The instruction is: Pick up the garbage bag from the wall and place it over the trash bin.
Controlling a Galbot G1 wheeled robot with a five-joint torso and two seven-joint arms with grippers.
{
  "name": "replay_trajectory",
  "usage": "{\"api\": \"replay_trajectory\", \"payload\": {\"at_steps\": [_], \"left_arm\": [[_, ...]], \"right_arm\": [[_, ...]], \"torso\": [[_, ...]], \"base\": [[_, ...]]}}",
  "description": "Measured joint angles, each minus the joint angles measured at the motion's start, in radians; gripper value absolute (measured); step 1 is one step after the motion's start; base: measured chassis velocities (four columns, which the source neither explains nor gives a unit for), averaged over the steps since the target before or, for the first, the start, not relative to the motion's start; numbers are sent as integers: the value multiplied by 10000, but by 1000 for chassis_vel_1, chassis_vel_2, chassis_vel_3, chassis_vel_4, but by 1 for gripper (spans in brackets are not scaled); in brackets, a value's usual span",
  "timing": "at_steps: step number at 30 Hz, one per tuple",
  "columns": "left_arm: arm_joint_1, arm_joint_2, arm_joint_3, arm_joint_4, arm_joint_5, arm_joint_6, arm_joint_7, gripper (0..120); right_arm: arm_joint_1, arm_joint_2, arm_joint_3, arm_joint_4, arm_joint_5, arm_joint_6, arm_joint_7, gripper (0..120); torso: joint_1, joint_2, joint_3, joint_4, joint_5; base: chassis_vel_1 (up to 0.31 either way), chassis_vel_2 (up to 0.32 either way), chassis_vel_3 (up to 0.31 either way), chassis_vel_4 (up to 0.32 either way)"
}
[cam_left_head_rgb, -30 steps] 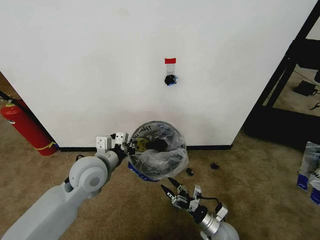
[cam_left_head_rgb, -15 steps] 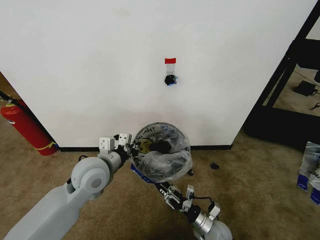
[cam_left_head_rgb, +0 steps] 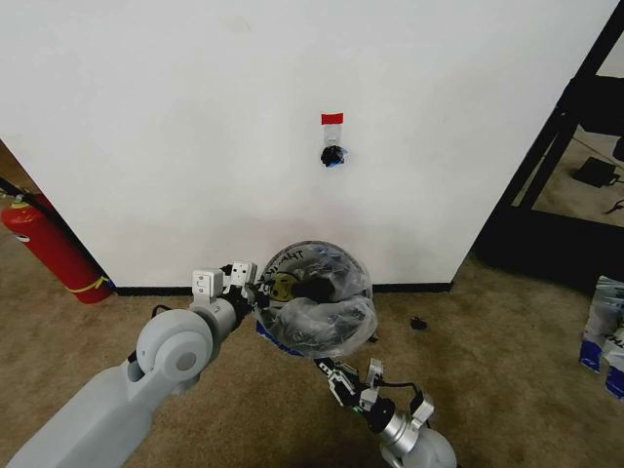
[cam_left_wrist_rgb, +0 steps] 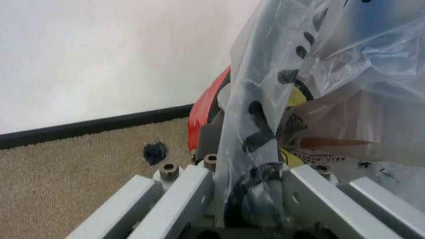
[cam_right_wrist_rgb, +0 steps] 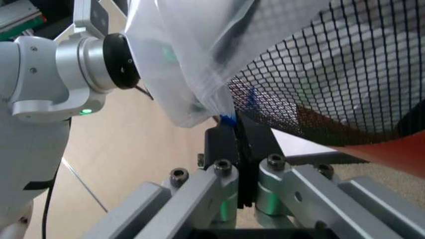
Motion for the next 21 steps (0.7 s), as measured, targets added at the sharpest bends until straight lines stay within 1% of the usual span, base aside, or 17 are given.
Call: {"api": "replay_trajectory", "payload": {"at_steps": [5, 12, 21], "left_arm": [[123, 21, -59, -211, 1, 0, -1, 0], [463, 43, -197, -891, -8, 59, -3, 0], [563, 62, -222, -1085, -11, 114, 4, 0]], "right_arm": [[-10, 10, 69, -203, -438, 164, 167, 0], [44, 68, 76, -707, -948, 421, 744, 0], [79, 48, 255, -924, -1092, 662, 895, 0]], "torso": [[0, 0, 0, 0, 0], [0, 0, 0, 0, 2], [0, 0, 0, 0, 1]], "base": [[0, 0, 0, 0], [0, 0, 0, 0], [0, 0, 0, 0]]}}
